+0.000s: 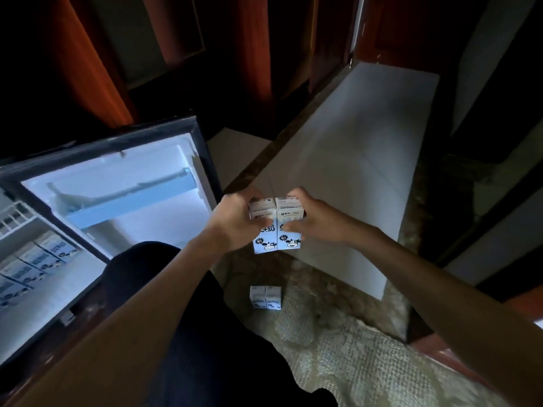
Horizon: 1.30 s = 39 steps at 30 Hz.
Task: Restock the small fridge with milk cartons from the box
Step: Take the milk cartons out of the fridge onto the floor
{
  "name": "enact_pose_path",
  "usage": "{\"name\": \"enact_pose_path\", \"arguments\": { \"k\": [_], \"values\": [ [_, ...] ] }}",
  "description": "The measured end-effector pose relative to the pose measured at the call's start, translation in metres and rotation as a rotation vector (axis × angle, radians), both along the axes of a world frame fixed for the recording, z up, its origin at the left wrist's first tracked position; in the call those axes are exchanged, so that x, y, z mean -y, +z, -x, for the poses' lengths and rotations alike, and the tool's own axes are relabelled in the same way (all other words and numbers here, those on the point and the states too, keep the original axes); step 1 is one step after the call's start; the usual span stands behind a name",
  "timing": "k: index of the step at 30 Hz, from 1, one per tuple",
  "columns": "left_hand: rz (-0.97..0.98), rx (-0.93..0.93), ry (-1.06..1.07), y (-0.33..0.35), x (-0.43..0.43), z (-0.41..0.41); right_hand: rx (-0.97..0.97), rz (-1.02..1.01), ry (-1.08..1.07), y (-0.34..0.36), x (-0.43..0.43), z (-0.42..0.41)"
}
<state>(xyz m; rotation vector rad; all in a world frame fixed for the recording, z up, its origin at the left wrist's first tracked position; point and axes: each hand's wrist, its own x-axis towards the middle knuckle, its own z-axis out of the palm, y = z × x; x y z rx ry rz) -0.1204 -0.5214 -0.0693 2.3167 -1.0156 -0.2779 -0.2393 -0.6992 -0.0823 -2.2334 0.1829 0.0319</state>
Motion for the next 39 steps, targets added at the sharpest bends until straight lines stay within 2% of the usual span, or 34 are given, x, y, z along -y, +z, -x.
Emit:
{"name": "enact_pose_path", "arguments": {
  "k": [5, 11, 14, 18, 24, 28, 34, 39],
  "values": [
    [-0.073, 0.05, -0.026, -0.039, 0.023, 0.009, -0.099, -0.097, -0.046, -0.045, 0.012, 0.014],
    [-0.232, 0.08, -0.128, -0.106, 0.03, 0.016, -0.229, -0.091, -0.101, -0.112, 0.013, 0.031],
    [-0.27, 0.087, -0.145, -0.128, 0.033, 0.013, -0.233, -0.163, -0.147, -0.142, 0.011, 0.037],
    [-0.327, 0.11, -0.185, -0.159, 0.039, 0.015, -0.246, -0.14, -0.21, -0.173, 0.01, 0.04],
    [-0.482, 0.014, -0.235, -0.21, 0.054, 0.025, -0.247, -0.138, -0.268, -0.228, 0.018, 0.04],
    [-0.466, -0.033, -0.199, -0.24, 0.052, 0.032, -0.279, -0.132, -0.322, -0.261, 0.018, 0.045],
    [-0.427, 0.021, -0.101, -0.269, 0.053, 0.034, -0.312, -0.14, -0.399, -0.308, 0.011, 0.046],
    [-0.524, 0.104, -0.159, -0.296, 0.053, 0.038, -0.312, -0.09, -0.421, -0.334, 0.008, 0.043]
  ]
}}
